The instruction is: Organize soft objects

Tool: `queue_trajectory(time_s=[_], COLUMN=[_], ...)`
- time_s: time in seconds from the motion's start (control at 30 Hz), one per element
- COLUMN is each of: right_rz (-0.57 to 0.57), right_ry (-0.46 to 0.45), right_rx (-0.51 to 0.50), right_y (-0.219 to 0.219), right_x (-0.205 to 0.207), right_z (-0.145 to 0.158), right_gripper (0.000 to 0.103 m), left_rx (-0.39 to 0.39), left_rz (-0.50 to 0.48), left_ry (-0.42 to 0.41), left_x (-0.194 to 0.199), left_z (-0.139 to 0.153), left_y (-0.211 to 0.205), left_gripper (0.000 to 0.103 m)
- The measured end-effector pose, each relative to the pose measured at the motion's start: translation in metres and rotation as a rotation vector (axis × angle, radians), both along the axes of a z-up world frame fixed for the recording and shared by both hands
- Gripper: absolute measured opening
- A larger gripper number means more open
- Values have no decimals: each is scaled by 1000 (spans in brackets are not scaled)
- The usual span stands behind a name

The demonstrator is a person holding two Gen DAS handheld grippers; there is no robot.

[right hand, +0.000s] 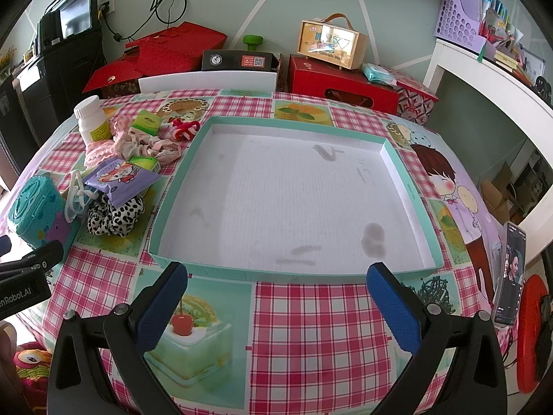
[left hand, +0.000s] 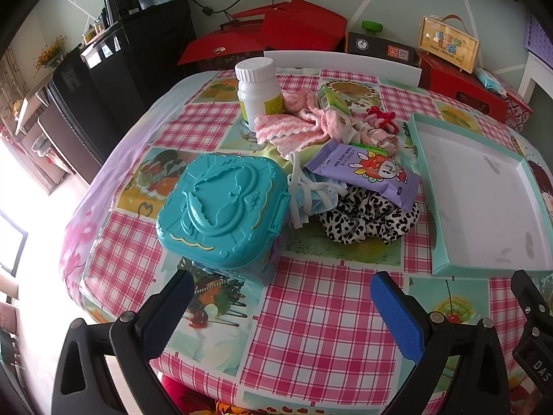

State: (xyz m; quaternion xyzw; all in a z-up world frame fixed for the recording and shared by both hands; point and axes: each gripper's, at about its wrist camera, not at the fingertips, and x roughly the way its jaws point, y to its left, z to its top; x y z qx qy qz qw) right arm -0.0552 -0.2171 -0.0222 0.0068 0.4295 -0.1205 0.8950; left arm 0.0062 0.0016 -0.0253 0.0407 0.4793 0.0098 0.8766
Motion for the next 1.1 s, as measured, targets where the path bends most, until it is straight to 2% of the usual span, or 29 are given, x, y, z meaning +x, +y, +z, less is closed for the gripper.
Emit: queue_trajectory(time_s=[0.83,1.1], right_rz=[1,77], right_ry=[0,-48], right_rx=[-2,62], right_y=[1,6], right_x=[0,-3], right_z=[0,12], right_gripper=[103,103], left_rx=[-5,-122], left_rz=[-2,-7], left_ry=[0,-12], left_x=[0,4], left_z=[0,14], left_y=[1,19], left_gripper=[103,103])
